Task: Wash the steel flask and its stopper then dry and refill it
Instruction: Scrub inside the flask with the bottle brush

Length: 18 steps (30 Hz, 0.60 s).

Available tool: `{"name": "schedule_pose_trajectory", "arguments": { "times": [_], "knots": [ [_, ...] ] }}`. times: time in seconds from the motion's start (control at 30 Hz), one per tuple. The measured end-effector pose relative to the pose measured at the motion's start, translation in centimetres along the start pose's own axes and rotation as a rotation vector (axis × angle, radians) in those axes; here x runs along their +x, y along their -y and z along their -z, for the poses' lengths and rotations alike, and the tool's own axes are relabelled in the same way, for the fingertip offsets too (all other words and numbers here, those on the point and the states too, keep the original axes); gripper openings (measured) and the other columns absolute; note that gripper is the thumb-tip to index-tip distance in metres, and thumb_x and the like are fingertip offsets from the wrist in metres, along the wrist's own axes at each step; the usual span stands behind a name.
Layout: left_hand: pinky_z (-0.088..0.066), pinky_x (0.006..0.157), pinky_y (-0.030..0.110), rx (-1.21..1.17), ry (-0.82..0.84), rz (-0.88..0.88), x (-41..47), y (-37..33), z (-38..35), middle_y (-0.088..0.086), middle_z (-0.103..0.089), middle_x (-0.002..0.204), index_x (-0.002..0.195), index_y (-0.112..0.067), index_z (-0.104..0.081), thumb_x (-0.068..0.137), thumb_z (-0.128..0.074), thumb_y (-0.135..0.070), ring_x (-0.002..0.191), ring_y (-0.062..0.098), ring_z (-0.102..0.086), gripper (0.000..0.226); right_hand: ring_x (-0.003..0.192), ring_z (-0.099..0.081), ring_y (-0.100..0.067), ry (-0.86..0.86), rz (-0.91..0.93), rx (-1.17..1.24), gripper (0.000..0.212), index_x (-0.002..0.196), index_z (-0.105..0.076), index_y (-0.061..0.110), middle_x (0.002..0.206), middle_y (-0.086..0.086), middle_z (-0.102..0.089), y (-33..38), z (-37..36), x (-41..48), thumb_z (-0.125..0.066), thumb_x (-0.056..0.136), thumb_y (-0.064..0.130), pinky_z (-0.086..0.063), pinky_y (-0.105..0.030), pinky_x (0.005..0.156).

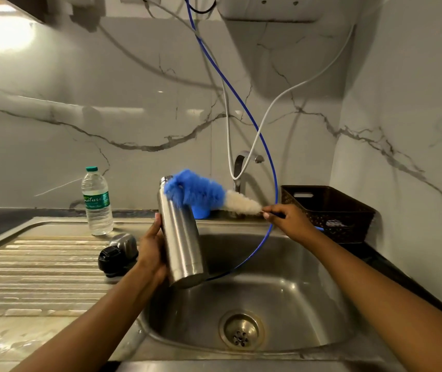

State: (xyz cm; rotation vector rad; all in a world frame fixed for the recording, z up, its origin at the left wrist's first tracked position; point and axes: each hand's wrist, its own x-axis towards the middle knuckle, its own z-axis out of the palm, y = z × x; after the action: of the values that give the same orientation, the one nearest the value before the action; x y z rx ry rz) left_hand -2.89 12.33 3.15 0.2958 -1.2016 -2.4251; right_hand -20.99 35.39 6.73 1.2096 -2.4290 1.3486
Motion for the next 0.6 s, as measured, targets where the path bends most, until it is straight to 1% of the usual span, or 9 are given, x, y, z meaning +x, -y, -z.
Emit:
{"name": "schedule_pose_trajectory", "arguments": {
  "times": [0.07,0.1,0.17,0.23,0.3,0.33,0.47,0.53,0.6],
  "knots": [
    [-0.059,0.06,0.037,-0.06,0.017,0.012,-0.1,-0.1,-0.2,0.02,-0.069,0.095,0.117,-0.01,-0.059,0.089,-0.044,-0.057,0.075,0.031,-0.067,0.057,0.097,-0.058,-0.017,0.0,-0.003,0.016,0.026,0.115,-0.065,0.011,0.104,-0.007,-0.067,0.8,-0.7,0.5,-0.059,0.091,0.013,-0.045,-0.026,0.086],
    [-0.059,0.06,0.037,-0.078,0.025,0.001,-0.2,-0.2,-0.3,0.018,-0.07,0.092,0.116,-0.011,-0.059,0.087,-0.046,-0.058,0.072,0.03,-0.068,0.058,0.097,-0.058,-0.015,0.02,0.011,0.01,0.025,0.115,-0.066,0.013,0.103,-0.004,-0.066,0.8,-0.7,0.4,-0.059,0.091,0.014,-0.044,-0.021,0.084],
    [-0.058,0.058,0.037,-0.061,0.01,-0.05,-0.4,-0.2,-0.4,0.015,-0.07,0.087,0.117,-0.015,-0.056,0.077,-0.055,-0.062,0.068,0.027,-0.069,0.062,0.097,-0.058,-0.008,0.089,0.029,-0.013,0.021,0.108,-0.067,0.025,0.101,0.005,-0.065,0.1,0.0,-0.7,-0.06,0.09,0.016,-0.043,-0.018,0.082],
    [-0.059,0.067,0.045,-0.056,0.036,-0.048,-0.6,-0.3,-0.5,0.017,-0.071,0.096,0.122,-0.014,-0.055,0.064,-0.066,-0.064,0.08,0.03,-0.07,0.077,0.094,-0.059,-0.002,0.171,0.014,-0.022,0.023,0.098,-0.066,0.035,0.095,0.015,-0.065,-0.9,1.3,-2.5,-0.062,0.089,0.015,-0.043,-0.015,0.082],
    [-0.055,0.08,0.051,-0.079,0.016,-0.022,-0.7,-0.5,-0.4,0.021,-0.067,0.11,0.127,-0.01,-0.054,0.07,-0.06,-0.066,0.097,0.036,-0.066,0.079,0.089,-0.06,0.004,0.241,-0.018,-0.017,0.026,0.093,-0.067,0.034,0.087,0.02,-0.067,-1.4,2.5,-4.2,-0.062,0.088,0.01,-0.043,-0.011,0.079],
    [-0.055,0.08,0.05,-0.078,-0.014,-0.03,-0.6,-0.6,-0.2,0.021,-0.066,0.114,0.129,-0.01,-0.053,0.074,-0.056,-0.066,0.1,0.037,-0.065,0.078,0.088,-0.06,0.005,0.25,-0.029,-0.004,0.026,0.092,-0.067,0.033,0.086,0.022,-0.067,-1.5,2.8,-4.6,-0.062,0.087,0.008,-0.043,-0.011,0.078],
    [-0.053,0.073,0.044,0.003,-0.063,-0.061,-0.7,-0.8,-0.5,0.019,-0.065,0.106,0.131,-0.013,-0.049,0.078,-0.052,-0.063,0.089,0.035,-0.065,0.073,0.097,-0.059,-0.005,0.13,-0.045,0.038,0.023,0.094,-0.066,0.036,0.098,0.012,-0.066,-1.2,2.0,-2.9,-0.062,0.088,0.014,-0.044,-0.021,0.087],
    [-0.052,0.067,0.039,0.03,-0.09,-0.061,-0.7,-0.7,-0.7,0.019,-0.065,0.1,0.129,-0.01,-0.05,0.084,-0.049,-0.059,0.083,0.033,-0.064,0.067,0.099,-0.059,-0.011,0.072,-0.049,0.048,0.02,0.101,-0.066,0.031,0.101,0.006,-0.066,-0.5,0.7,-1.3,-0.061,0.089,0.016,-0.044,-0.026,0.091],
    [-0.055,0.064,0.038,0.002,-0.082,-0.049,-0.9,-0.6,-0.8,0.02,-0.066,0.1,0.127,-0.007,-0.052,0.086,-0.048,-0.058,0.083,0.032,-0.065,0.065,0.099,-0.059,-0.014,0.028,-0.044,0.066,0.023,0.112,-0.066,0.019,0.102,-0.001,-0.067,0.6,-0.6,0.1,-0.06,0.09,0.016,-0.044,-0.028,0.092]
  ]
}}
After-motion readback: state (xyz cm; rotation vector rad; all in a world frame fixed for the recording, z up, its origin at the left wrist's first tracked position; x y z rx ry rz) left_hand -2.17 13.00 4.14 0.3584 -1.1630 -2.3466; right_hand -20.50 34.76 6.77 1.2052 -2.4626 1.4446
